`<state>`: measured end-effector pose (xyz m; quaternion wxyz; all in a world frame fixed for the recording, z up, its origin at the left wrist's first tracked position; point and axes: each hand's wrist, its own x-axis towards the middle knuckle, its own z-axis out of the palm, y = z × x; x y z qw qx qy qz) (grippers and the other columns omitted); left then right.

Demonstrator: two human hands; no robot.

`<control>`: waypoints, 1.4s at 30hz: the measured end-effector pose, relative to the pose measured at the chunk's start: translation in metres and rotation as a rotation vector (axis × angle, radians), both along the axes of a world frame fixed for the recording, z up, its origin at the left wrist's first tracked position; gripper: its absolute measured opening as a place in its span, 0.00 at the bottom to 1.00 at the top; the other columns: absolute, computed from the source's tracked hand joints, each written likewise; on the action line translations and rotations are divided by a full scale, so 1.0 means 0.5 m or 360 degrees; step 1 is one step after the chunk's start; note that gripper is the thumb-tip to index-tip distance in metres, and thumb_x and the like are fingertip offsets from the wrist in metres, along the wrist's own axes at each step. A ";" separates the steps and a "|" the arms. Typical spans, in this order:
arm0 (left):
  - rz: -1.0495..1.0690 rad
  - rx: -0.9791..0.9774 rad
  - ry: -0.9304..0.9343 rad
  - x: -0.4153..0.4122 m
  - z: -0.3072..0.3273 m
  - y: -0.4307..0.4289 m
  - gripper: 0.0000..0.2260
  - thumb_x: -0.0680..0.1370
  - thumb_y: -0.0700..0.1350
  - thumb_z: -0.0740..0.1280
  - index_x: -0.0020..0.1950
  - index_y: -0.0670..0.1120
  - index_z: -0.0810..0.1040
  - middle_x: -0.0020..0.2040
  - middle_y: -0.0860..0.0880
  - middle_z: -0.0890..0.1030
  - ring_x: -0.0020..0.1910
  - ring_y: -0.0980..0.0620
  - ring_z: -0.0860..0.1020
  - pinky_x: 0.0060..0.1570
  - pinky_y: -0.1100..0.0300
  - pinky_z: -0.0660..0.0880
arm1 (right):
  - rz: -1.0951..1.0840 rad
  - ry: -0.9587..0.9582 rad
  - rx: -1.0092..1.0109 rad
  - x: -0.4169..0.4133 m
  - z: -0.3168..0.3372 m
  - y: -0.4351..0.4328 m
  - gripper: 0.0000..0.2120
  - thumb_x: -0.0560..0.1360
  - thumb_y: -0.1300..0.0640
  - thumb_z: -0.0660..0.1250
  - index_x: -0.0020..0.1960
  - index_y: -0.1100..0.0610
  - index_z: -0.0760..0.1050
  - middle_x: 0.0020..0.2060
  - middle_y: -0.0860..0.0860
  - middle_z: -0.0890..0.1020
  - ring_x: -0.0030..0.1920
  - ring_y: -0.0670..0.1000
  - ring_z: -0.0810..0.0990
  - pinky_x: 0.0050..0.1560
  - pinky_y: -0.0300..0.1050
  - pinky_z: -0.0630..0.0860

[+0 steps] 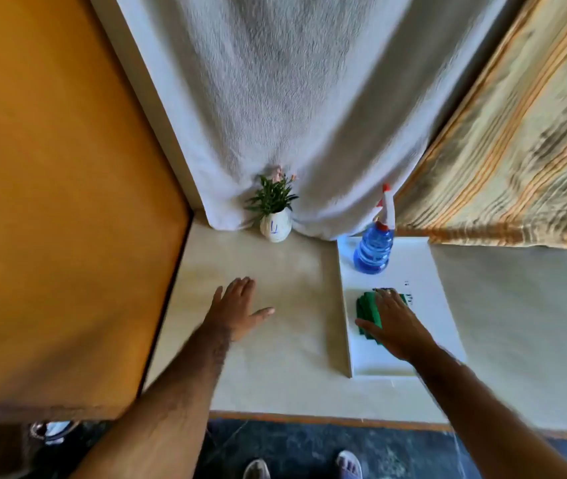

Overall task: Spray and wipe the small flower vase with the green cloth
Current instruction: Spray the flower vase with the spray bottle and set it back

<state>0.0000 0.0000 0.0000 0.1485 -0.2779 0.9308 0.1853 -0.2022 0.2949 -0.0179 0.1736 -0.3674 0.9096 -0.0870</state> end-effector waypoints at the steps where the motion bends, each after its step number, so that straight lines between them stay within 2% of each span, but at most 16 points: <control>1: 0.0005 -0.0020 -0.0074 0.006 -0.023 0.004 0.41 0.82 0.68 0.58 0.86 0.46 0.51 0.87 0.48 0.52 0.86 0.50 0.49 0.84 0.43 0.46 | -0.0004 0.0018 0.0010 0.006 -0.018 0.006 0.41 0.77 0.34 0.62 0.77 0.64 0.63 0.77 0.60 0.65 0.78 0.59 0.58 0.78 0.56 0.58; 4: 0.0042 -0.0081 -0.0146 0.035 -0.084 0.022 0.41 0.82 0.68 0.57 0.86 0.45 0.50 0.88 0.47 0.50 0.86 0.49 0.49 0.83 0.40 0.47 | -0.0063 0.0016 0.0129 0.038 -0.058 0.032 0.47 0.77 0.29 0.54 0.82 0.62 0.50 0.82 0.56 0.50 0.81 0.56 0.46 0.80 0.56 0.51; 7: 0.0033 -0.0204 0.0011 0.061 -0.133 0.041 0.42 0.80 0.69 0.58 0.84 0.41 0.59 0.86 0.41 0.57 0.84 0.42 0.60 0.80 0.33 0.58 | -0.0124 -0.0022 0.0046 0.061 -0.079 0.034 0.50 0.73 0.25 0.45 0.82 0.59 0.45 0.82 0.53 0.46 0.81 0.53 0.42 0.80 0.54 0.48; 10: -0.0018 -0.0333 0.0202 0.075 -0.164 0.045 0.42 0.78 0.69 0.52 0.80 0.39 0.67 0.81 0.39 0.68 0.79 0.38 0.69 0.74 0.27 0.65 | -0.0379 -0.0147 -0.0263 0.043 -0.058 0.015 0.49 0.73 0.25 0.50 0.82 0.57 0.50 0.82 0.55 0.52 0.81 0.53 0.49 0.80 0.55 0.52; 13: -0.0041 -0.0385 0.0247 0.078 -0.192 0.042 0.41 0.79 0.69 0.50 0.81 0.40 0.65 0.83 0.41 0.66 0.80 0.39 0.67 0.76 0.27 0.64 | -0.0730 -0.0158 -0.0695 -0.027 -0.008 -0.032 0.47 0.73 0.30 0.60 0.81 0.57 0.53 0.80 0.57 0.58 0.79 0.54 0.55 0.78 0.53 0.55; 16: -0.0057 -0.0396 0.0252 0.081 -0.209 0.038 0.41 0.80 0.69 0.50 0.83 0.41 0.62 0.84 0.42 0.63 0.82 0.40 0.64 0.78 0.29 0.61 | -0.0878 -0.0081 -0.1128 -0.124 0.047 -0.095 0.44 0.74 0.35 0.71 0.80 0.55 0.57 0.77 0.55 0.66 0.76 0.52 0.64 0.75 0.48 0.62; 17: -0.0060 -0.0413 0.0254 0.082 -0.214 0.038 0.41 0.80 0.70 0.50 0.83 0.41 0.61 0.84 0.42 0.62 0.82 0.40 0.64 0.78 0.29 0.61 | -0.0886 -0.0097 -0.1236 -0.152 0.062 -0.115 0.42 0.73 0.36 0.73 0.78 0.52 0.61 0.74 0.53 0.71 0.72 0.47 0.69 0.71 0.43 0.66; 19: -0.0050 -0.0428 0.0277 0.082 -0.218 0.039 0.41 0.80 0.70 0.49 0.83 0.42 0.60 0.84 0.43 0.62 0.82 0.41 0.63 0.78 0.29 0.61 | -0.0839 -0.0097 -0.1306 -0.195 0.083 -0.153 0.32 0.70 0.38 0.75 0.69 0.50 0.72 0.56 0.45 0.83 0.55 0.33 0.78 0.56 0.30 0.72; 21: -0.0032 -0.0461 0.0342 0.086 -0.228 0.040 0.41 0.81 0.70 0.50 0.84 0.43 0.60 0.84 0.43 0.62 0.82 0.42 0.63 0.79 0.30 0.61 | -0.0802 -0.0113 -0.1284 -0.221 0.077 -0.181 0.21 0.69 0.42 0.77 0.55 0.51 0.78 0.41 0.41 0.83 0.41 0.32 0.79 0.45 0.30 0.74; 24: -0.0021 -0.0489 0.0374 0.088 -0.242 0.038 0.41 0.81 0.70 0.51 0.84 0.44 0.59 0.85 0.45 0.61 0.83 0.44 0.61 0.79 0.31 0.62 | -0.0964 -0.0240 -0.1416 -0.231 0.050 -0.203 0.12 0.68 0.46 0.78 0.43 0.50 0.79 0.35 0.43 0.82 0.33 0.33 0.78 0.42 0.39 0.76; 28: 0.0002 -0.0491 0.0377 0.089 -0.252 0.032 0.41 0.81 0.71 0.50 0.85 0.45 0.56 0.86 0.47 0.59 0.84 0.46 0.59 0.79 0.32 0.61 | -0.0872 -0.0285 -0.1746 -0.218 0.043 -0.218 0.08 0.74 0.55 0.73 0.53 0.50 0.81 0.41 0.44 0.84 0.38 0.39 0.80 0.42 0.38 0.78; 31: -0.0001 -0.0479 0.0394 0.088 -0.254 0.035 0.40 0.81 0.71 0.51 0.85 0.46 0.56 0.86 0.47 0.59 0.84 0.47 0.59 0.80 0.33 0.61 | -0.0824 -0.0269 -0.1847 -0.187 0.074 -0.228 0.09 0.74 0.58 0.72 0.48 0.44 0.83 0.36 0.42 0.85 0.35 0.41 0.82 0.37 0.35 0.78; 34: 0.0002 -0.0456 0.0383 0.089 -0.255 0.035 0.40 0.81 0.71 0.52 0.85 0.46 0.56 0.86 0.48 0.58 0.85 0.48 0.58 0.80 0.33 0.60 | -0.0777 -0.0330 -0.1804 -0.141 0.099 -0.274 0.02 0.71 0.55 0.73 0.40 0.49 0.83 0.31 0.44 0.84 0.32 0.40 0.82 0.36 0.37 0.77; 36: 0.0007 -0.0459 0.0380 0.094 -0.256 0.035 0.40 0.81 0.71 0.52 0.85 0.46 0.55 0.86 0.48 0.58 0.85 0.48 0.58 0.80 0.33 0.60 | -0.0727 -0.0465 -0.1612 -0.107 0.103 -0.319 0.03 0.70 0.54 0.73 0.37 0.50 0.81 0.31 0.46 0.84 0.32 0.42 0.80 0.37 0.40 0.77; 40: 0.0024 -0.0471 0.0397 0.094 -0.253 0.034 0.39 0.82 0.71 0.52 0.84 0.46 0.59 0.85 0.47 0.61 0.84 0.47 0.61 0.78 0.33 0.63 | -0.0575 -0.0793 -0.0963 -0.038 0.064 -0.406 0.05 0.69 0.57 0.75 0.45 0.54 0.84 0.31 0.52 0.86 0.35 0.51 0.87 0.43 0.49 0.83; 42: 0.0033 -0.0473 0.0416 0.093 -0.251 0.036 0.38 0.82 0.70 0.52 0.84 0.45 0.62 0.85 0.47 0.63 0.83 0.47 0.63 0.78 0.33 0.65 | -0.0605 -0.0901 -0.0829 -0.005 0.031 -0.431 0.08 0.69 0.58 0.75 0.47 0.52 0.84 0.32 0.50 0.86 0.35 0.49 0.86 0.43 0.47 0.81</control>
